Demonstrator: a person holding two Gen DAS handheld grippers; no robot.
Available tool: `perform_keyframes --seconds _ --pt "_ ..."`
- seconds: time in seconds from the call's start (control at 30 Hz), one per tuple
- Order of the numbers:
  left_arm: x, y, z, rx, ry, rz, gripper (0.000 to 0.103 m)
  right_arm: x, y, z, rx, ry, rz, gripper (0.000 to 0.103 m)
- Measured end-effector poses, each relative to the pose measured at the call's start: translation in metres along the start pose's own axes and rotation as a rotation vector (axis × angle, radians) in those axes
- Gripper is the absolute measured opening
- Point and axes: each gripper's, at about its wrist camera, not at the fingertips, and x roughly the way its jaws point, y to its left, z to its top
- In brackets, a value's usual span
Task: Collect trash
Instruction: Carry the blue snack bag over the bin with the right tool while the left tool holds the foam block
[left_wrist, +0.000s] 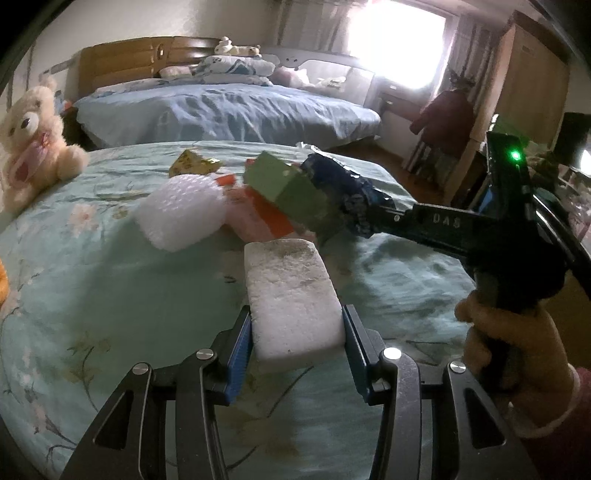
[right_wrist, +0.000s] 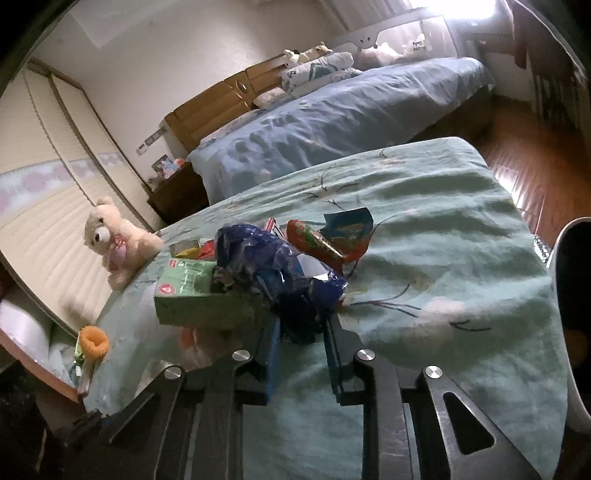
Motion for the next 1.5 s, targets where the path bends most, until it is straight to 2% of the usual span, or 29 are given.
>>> perform_keyframes --seconds 0.5,0.97,1.5 --pt "0.021 -0.064 0.013 0.136 0.02 -0.114 0.045 -0.089 -0.054 -0.027 0.083 -0.093 -0.096 0.02" --pt "0.061 -0.115 0.032 0.236 0.037 -0.172 0.045 -0.135 -0.111 -0.041 0.177 -0.144 -0.219 0.02" --pt "0.095 -0.165 0.046 0.289 0.039 -0.195 0.046 -0.163 -0.15 -0.041 0.243 -0.192 -0.296 0.02"
